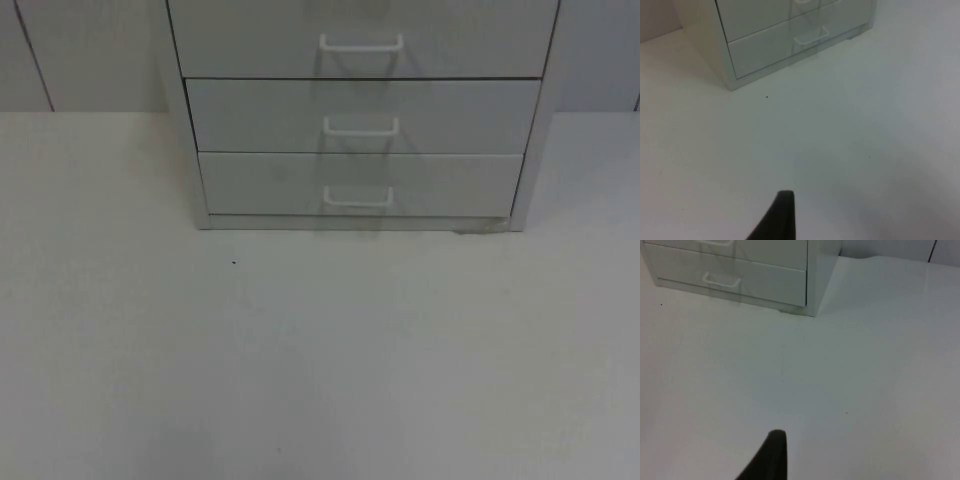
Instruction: Open the drawer with the left hand, place the block into the drawer with the right hand, then close the drawer with the left hand.
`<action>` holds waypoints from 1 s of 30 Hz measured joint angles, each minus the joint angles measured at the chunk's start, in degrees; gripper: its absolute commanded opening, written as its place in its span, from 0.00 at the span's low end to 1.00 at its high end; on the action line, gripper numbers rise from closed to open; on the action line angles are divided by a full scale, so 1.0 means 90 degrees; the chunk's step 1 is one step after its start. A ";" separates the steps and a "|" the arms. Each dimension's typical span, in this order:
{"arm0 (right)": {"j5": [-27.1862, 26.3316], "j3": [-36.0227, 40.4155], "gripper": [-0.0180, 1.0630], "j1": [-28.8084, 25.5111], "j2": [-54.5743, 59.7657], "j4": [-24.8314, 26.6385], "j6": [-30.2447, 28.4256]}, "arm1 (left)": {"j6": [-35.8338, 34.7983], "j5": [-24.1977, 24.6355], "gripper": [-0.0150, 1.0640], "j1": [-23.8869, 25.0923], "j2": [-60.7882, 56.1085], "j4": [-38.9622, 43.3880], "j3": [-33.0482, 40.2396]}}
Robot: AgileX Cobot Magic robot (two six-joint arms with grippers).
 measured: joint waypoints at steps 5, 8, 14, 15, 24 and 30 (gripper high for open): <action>0.0000 0.0000 0.99 0.0000 0.0000 0.0000 0.0000 | 0.0000 0.0000 0.99 0.0000 0.0000 0.0000 0.0000; -0.0013 0.0000 0.99 -0.0048 0.0000 0.0000 0.0000 | 0.0000 0.0000 0.99 0.0000 0.0000 0.0000 0.0000; -0.0013 0.0000 0.99 -0.0638 0.0000 0.0044 0.0000 | 0.0000 -0.0009 0.99 0.0000 0.0000 0.0000 0.0000; -0.0013 0.0000 0.99 -0.0759 0.0000 0.0044 0.0000 | 0.0000 -0.0009 0.99 0.0000 0.0000 0.0000 0.0000; -0.0013 0.0000 0.99 -0.1317 0.0000 0.0044 0.0033 | 0.0000 -0.0009 0.99 0.0000 0.0000 0.0000 0.0000; -0.0013 0.0000 0.99 -0.1317 0.0000 0.0044 0.0033 | 0.0000 -0.0009 0.99 0.0000 0.0000 0.0000 0.0000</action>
